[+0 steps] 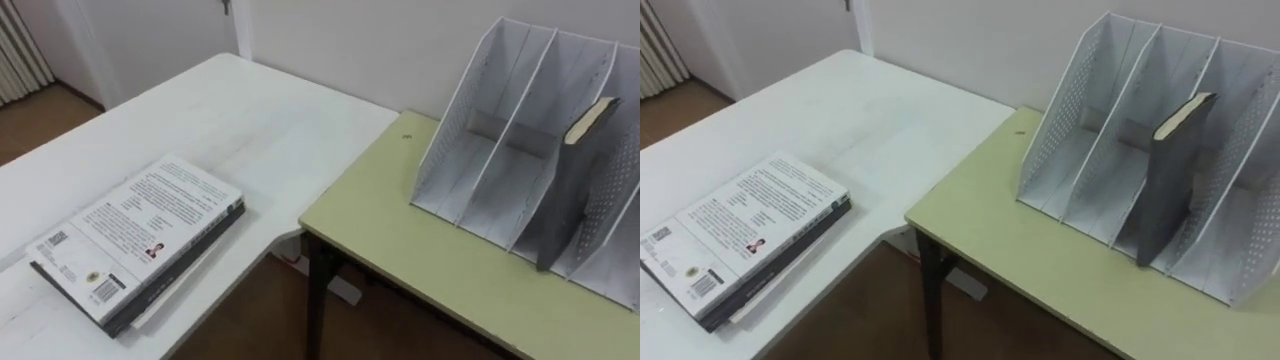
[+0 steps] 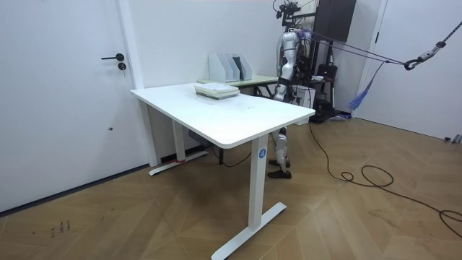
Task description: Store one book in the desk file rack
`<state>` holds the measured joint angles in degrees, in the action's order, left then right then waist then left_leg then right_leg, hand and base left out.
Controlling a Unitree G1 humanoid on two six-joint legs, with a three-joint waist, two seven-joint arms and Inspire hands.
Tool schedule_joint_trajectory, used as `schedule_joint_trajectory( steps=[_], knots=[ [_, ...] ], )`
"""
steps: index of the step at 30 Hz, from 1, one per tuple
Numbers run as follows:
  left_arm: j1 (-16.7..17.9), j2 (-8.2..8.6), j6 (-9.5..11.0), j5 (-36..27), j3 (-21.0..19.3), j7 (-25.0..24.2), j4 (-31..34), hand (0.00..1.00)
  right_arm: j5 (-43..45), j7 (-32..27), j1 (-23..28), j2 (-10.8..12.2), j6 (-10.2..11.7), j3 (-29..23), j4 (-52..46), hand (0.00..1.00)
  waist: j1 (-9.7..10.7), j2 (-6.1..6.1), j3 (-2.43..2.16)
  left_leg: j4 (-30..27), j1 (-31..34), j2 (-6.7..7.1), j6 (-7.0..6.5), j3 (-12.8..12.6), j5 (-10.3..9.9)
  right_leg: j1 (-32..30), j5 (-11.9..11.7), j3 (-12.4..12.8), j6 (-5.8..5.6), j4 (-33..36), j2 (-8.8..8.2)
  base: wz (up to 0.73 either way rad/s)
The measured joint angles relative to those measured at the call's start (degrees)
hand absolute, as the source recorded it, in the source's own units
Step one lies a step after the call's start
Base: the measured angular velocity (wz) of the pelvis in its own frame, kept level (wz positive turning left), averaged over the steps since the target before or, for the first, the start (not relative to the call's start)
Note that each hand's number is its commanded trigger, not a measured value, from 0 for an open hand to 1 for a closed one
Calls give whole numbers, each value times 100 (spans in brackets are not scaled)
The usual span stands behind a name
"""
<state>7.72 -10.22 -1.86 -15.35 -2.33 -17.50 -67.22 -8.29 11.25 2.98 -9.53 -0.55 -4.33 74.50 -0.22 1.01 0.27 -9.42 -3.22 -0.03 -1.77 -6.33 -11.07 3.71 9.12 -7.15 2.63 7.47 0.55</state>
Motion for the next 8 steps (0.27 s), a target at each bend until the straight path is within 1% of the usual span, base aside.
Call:
schedule_joint_trajectory(
  steps=[2, 4, 6, 8],
  knots=[
    [25, 63, -10, 62, -105, 143, 5, 0, -69, -186, 17, 25, -6, -146, 103, 0, 2, -27, 4, 6, -28, 9, -1, 6, -2, 30, 14, 0, -8, -11, -7, 0],
    [30, 77, -9, 184, -170, 246, 20, 0, -68, -296, 19, 36, -6, -171, 131, 0, 7, -25, 4, 17, -35, 10, -1, 21, -2, 25, 20, -2, -10, 0, -6, 0],
    [33, 128, 7, 388, -291, 375, 38, 0, -71, -393, 32, 62, 2, -211, 134, 0, 12, -24, 2, 25, -41, 11, 0, 26, -2, 25, 30, -5, -15, 3, -6, 0],
    [32, 224, 89, 628, -448, 578, 49, 0, -141, -506, 54, 91, 45, -214, 149, 0, 12, -29, -5, 35, -53, 18, -1, 28, -3, 28, 33, 4, -17, 21, -7, 0]
  ],
)
